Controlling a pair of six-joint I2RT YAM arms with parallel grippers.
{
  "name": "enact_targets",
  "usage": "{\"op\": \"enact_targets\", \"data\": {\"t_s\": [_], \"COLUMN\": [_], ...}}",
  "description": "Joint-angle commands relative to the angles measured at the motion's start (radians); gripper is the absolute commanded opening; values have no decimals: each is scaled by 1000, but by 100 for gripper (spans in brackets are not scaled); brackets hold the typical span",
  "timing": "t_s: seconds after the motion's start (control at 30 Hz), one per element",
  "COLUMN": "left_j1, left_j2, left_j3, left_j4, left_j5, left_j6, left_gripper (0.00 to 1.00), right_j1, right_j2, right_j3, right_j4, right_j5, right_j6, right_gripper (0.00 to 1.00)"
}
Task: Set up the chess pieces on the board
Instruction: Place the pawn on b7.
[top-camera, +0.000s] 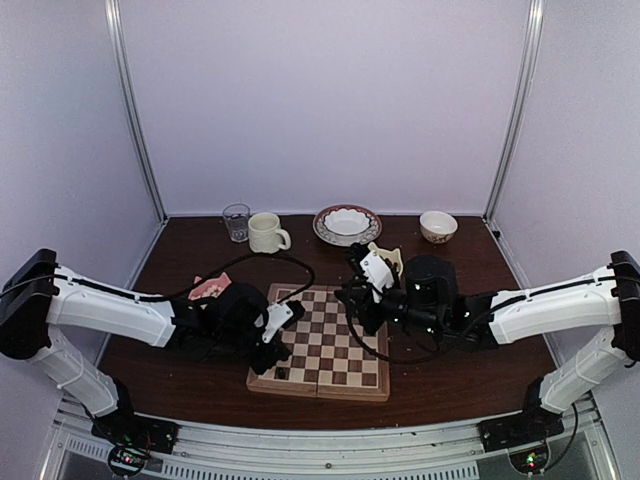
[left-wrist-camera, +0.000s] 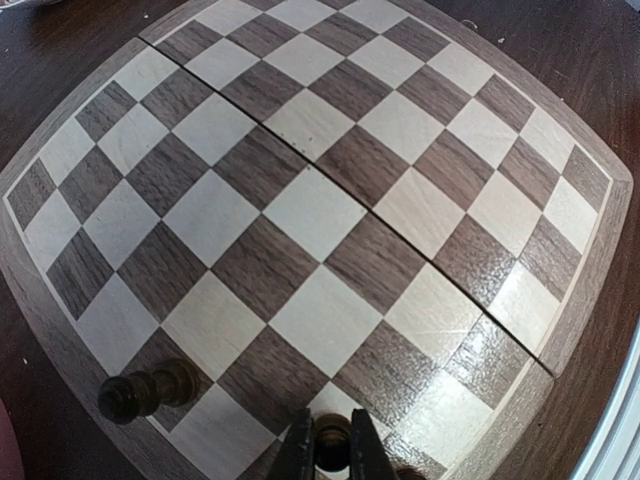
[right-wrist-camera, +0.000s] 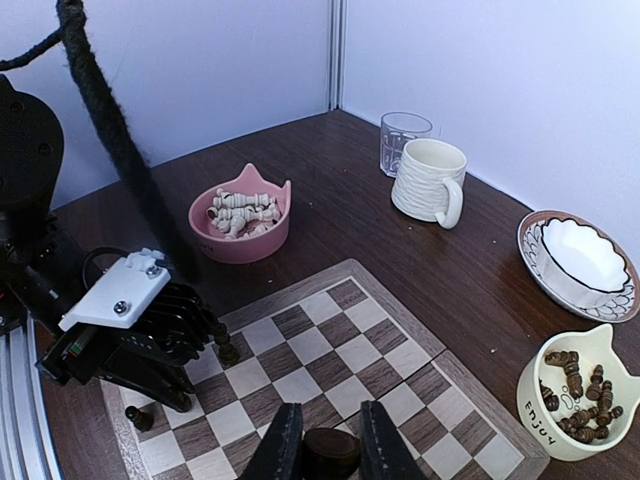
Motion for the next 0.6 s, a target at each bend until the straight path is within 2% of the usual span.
{"op": "enact_targets", "data": {"t_s": [0.0, 0.57], "left_j1": [-7, -7], "left_j2": [13, 9], "left_j3": [28, 24], "left_j4": [17, 10], "left_j5": [1, 1], "left_j6": [13, 14], "left_gripper": [5, 10], "right_j1": [-3, -3], "right_j2": [-29, -33], "right_j3": [-11, -9], "right_j4": [16, 8], "right_j5": [14, 16], "right_j6": [6, 3], "right_gripper": [20, 20]}}
